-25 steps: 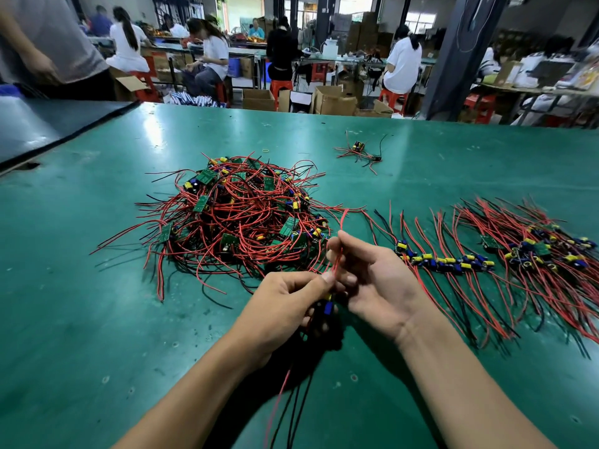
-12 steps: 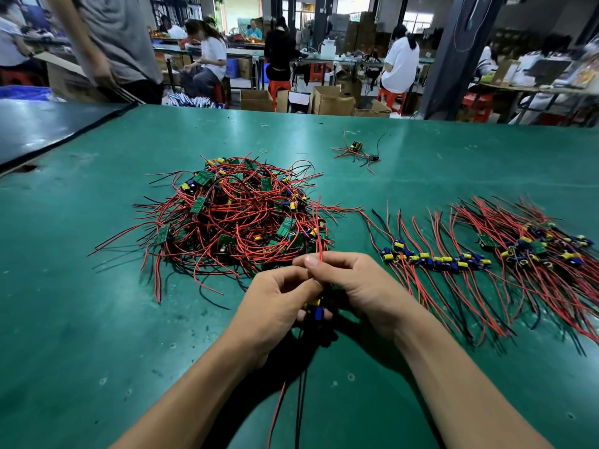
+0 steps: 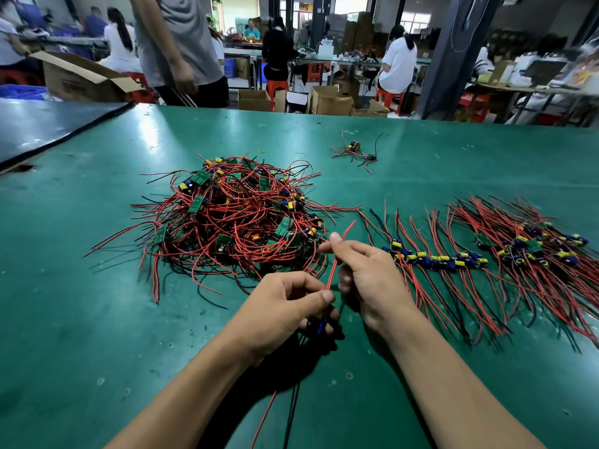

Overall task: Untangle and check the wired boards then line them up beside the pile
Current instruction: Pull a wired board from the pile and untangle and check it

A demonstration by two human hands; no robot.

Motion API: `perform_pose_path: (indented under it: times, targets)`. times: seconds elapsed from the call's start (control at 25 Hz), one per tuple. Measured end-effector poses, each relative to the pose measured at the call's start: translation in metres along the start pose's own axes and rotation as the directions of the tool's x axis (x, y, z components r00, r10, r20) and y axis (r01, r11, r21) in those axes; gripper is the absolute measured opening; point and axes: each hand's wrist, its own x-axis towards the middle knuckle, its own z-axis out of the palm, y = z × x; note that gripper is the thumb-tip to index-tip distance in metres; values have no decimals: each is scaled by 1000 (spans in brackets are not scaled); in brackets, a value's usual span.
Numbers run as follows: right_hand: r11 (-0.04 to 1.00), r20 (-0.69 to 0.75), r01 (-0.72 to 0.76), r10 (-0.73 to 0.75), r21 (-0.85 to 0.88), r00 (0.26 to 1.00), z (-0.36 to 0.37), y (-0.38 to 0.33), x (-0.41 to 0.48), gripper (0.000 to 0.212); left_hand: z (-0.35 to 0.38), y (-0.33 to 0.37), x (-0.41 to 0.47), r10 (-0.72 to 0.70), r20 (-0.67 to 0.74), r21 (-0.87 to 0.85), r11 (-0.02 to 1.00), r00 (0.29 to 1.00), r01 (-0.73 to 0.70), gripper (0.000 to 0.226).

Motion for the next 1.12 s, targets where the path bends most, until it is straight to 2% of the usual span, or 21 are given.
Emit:
perform_pose_path:
  times: [0.08, 0.2, 0.28, 0.32, 0.36, 0.44, 0.56, 0.64, 0.72, 0.88, 1.0, 1.12]
  targets:
    - [984, -19, -100, 104, 148, 994, 1, -3, 2, 37, 0, 1, 0, 14, 19, 41, 999, 1000, -15, 10]
    - [837, 116, -330, 311, 437, 943, -3, -10, 5, 43, 2, 2, -1, 40, 22, 86, 995, 999, -42, 14]
    - [771, 210, -383, 320, 509, 924, -5, -12, 6, 36, 3, 2, -1, 57, -2, 115, 992, 998, -56, 13]
    - [780, 217, -372, 302, 503, 928, -6, -11, 6, 36, 3, 2, -1, 62, -11, 121, 991, 998, -60, 12]
    - [821, 189, -334, 277, 462, 942, -6, -10, 6, 38, 4, 2, -2, 62, -22, 118, 991, 998, -59, 11]
    - [937, 136, -218, 187, 271, 973, -6, -8, 4, 40, 4, 1, -2, 55, -67, 81, 996, 996, -49, 11]
    - [988, 301, -155, 143, 16, 943, -3, -3, -4, 41, 4, 1, -1, 31, -130, -48, 998, 991, -38, 18]
    - [986, 410, -169, 150, 10, 900, -2, 0, -8, 35, 3, 2, -2, 8, -143, -101, 995, 990, -22, 19]
    - [987, 426, -159, 134, 23, 895, -3, 1, -9, 33, 2, 2, -3, -13, -129, -119, 993, 992, -3, 16]
    - [995, 331, -94, 101, -37, 938, -8, 5, -4, 39, 3, 4, -4, -25, -61, -142, 990, 998, 16, 14]
    - [985, 161, 51, -25, -164, 987, -14, 10, 3, 37, 3, 6, -6, -19, -11, -83, 996, 1000, 18, 14]
    - [964, 44, 152, -146, -220, 988, -21, 12, 12, 32, 4, 6, -6, -11, 28, -20, 1000, 1000, 12, 14]
